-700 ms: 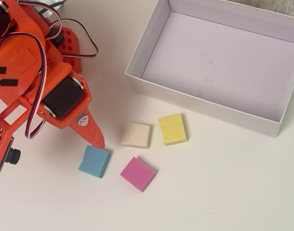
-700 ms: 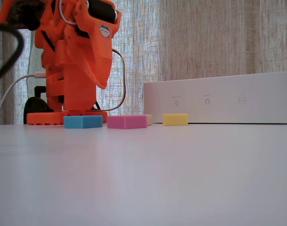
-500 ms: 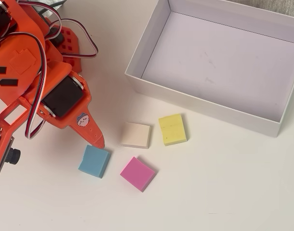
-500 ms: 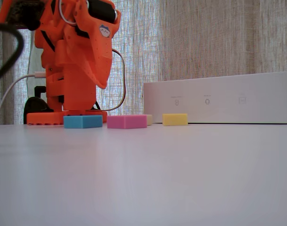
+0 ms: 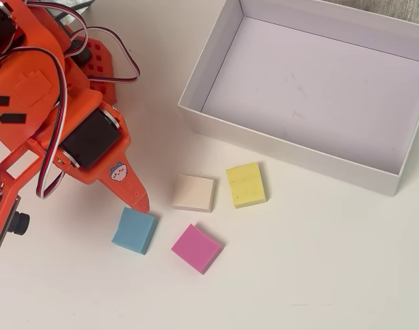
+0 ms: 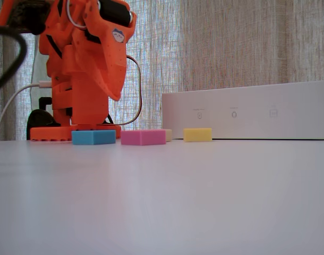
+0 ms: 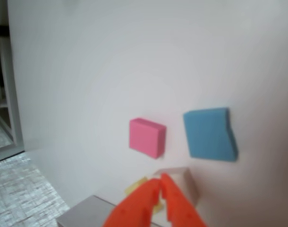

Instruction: Grasp the pink cuboid and put it in the bin.

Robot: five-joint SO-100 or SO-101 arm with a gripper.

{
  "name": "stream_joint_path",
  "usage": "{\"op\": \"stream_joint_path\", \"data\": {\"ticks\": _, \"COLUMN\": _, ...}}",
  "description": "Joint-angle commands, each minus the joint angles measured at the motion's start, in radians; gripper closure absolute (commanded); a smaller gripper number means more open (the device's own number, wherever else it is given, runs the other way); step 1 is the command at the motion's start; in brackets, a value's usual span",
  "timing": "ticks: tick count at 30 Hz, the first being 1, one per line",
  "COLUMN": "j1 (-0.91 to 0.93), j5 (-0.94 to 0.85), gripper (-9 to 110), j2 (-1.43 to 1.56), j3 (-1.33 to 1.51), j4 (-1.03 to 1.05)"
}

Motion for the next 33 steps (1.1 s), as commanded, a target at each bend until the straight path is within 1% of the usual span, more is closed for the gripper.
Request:
{"op": "stream_joint_path", "data": {"ticks": 1, "j1": -0.011, "j5": 0.005, "gripper": 101, "j2": -0.005, "j3": -0.005, "j4": -0.031}}
{"op": "stream_joint_path", "data": {"ticks": 3, "j1": -0.026, "j5": -0.029, "gripper": 101, "j2": -0.028, "j3": -0.012, "j4": -0.094}}
{"op": "stream_joint_path", "data": {"ticks": 4, "j1": -0.028, "j5": -0.048, "gripper": 96, "j2": -0.057, "j3": -0.028, "j4": -0.14}}
{"op": "stream_joint_path", "data": {"ticks": 8, "j1": -0.031, "j5": -0.048, "gripper": 83, "j2": -0.273, "j3": -0.167, "j4": -0.342}}
{"op": "stream_joint_path", "data": {"ticks": 10, "j1": -0.032, "j5": -0.048, "gripper": 80, "j2": -0.41, "j3": -0.265, "j4": -0.411}}
{"op": "stream_joint_path", "data": {"ticks": 12, "j1": -0.035, "j5": -0.038, "gripper": 80, "j2": -0.549, "j3": -0.402, "j4": -0.425}}
{"op": "stream_joint_path", "data": {"ticks": 14, "j1": -0.046, "j5": 0.011, "gripper": 80, "j2": -0.696, "j3": -0.601, "j4": -0.327}}
{"op": "stream_joint_path", "data": {"ticks": 19, "j1": -0.104, "j5": 0.109, "gripper": 80, "j2": -1.022, "j3": -1.226, "j4": 0.163}}
{"op": "stream_joint_path", "data": {"ticks": 20, "j1": -0.117, "j5": 0.11, "gripper": 80, "j2": -1.088, "j3": -1.344, "j4": 0.235}}
{"op": "stream_joint_path", "data": {"ticks": 22, "j1": -0.129, "j5": 0.097, "gripper": 80, "j2": -1.189, "j3": -1.514, "j4": 0.307}}
{"op": "stream_joint_path", "data": {"ticks": 24, "j1": -0.132, "j5": 0.044, "gripper": 80, "j2": -1.22, "j3": -1.536, "j4": 0.267}}
{"op": "stream_joint_path", "data": {"ticks": 25, "j1": -0.124, "j5": 0.017, "gripper": 80, "j2": -1.229, "j3": -1.503, "j4": 0.219}}
{"op": "stream_joint_path", "data": {"ticks": 28, "j1": -0.087, "j5": -0.104, "gripper": 80, "j2": -1.241, "j3": -1.285, "j4": 0.072}}
{"op": "stream_joint_path", "data": {"ticks": 30, "j1": -0.058, "j5": -0.167, "gripper": 80, "j2": -1.249, "j3": -1.161, "j4": 0.057}}
{"op": "stream_joint_path", "data": {"ticks": 33, "j1": -0.023, "j5": -0.195, "gripper": 80, "j2": -1.276, "j3": -1.054, "j4": 0.075}}
